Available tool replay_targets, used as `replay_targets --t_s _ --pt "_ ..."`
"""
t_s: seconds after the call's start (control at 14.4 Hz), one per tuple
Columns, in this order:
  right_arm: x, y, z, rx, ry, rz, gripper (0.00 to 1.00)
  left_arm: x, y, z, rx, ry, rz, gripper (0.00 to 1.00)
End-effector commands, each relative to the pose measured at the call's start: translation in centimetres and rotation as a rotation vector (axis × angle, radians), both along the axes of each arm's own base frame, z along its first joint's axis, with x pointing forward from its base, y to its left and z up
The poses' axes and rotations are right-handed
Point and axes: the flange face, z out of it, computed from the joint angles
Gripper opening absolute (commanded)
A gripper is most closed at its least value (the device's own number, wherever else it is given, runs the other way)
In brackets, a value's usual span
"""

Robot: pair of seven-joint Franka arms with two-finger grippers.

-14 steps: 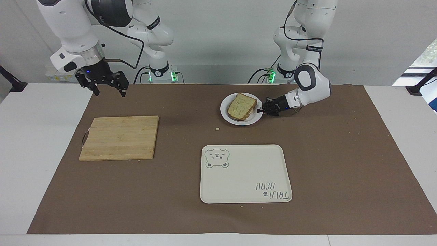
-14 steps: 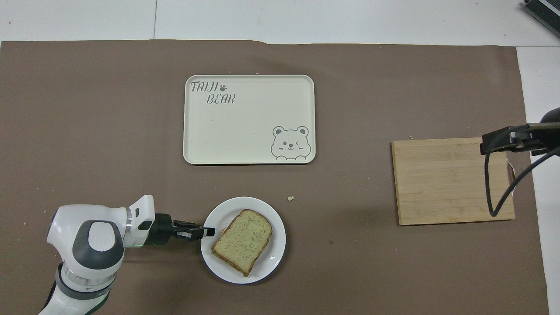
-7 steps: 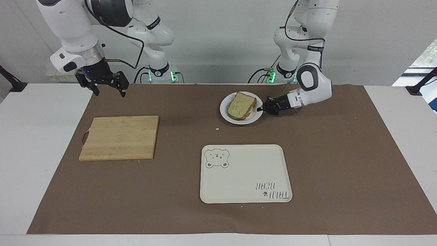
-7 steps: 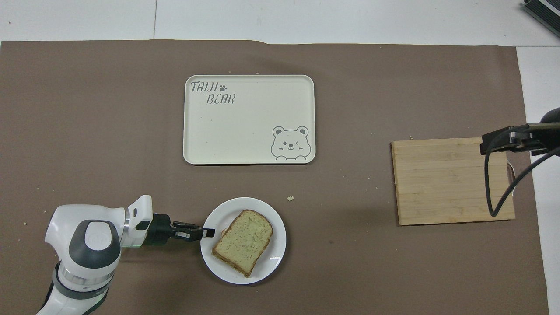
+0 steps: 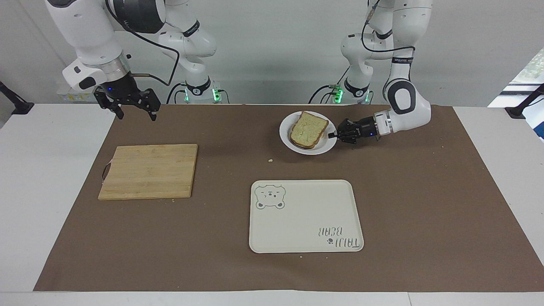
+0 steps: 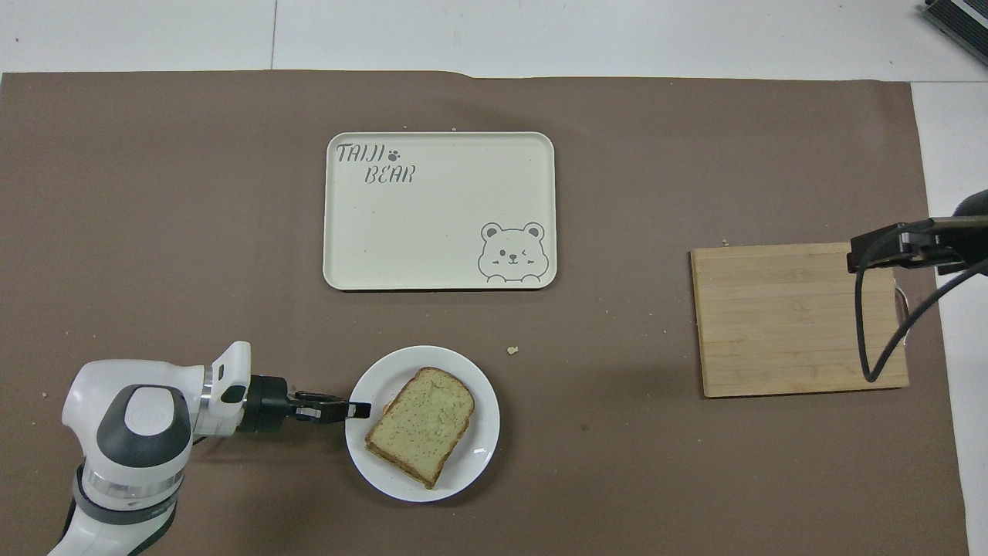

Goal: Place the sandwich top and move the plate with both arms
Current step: 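Slide the plate with the left gripper onto the cream tray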

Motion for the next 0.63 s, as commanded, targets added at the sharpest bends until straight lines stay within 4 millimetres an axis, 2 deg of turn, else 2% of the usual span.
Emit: replay_targets --t_s 0.0,0.42,0.49,0.56 --pt "0.1 -0.1 0.3 0.014 0.004 -0.017 1.0 4.0 0.0 1.2 -0.065 -0.028 0.023 0.0" --pt "0.1 -0.1 0.3 0.014 0.004 -0.017 1.0 12.8 0.0 3.7 -0.092 0.004 0.251 0.0" --pt "0.1 -0.1 0.3 0.014 0.004 -0.017 1.0 14.5 -0.3 3.6 -0.101 -0.002 0.295 0.0" --pt "0.1 -0.1 0.3 0.014 0.004 -0.017 1.0 16.2 -1.6 4.0 -0.099 0.005 0.315 0.0"
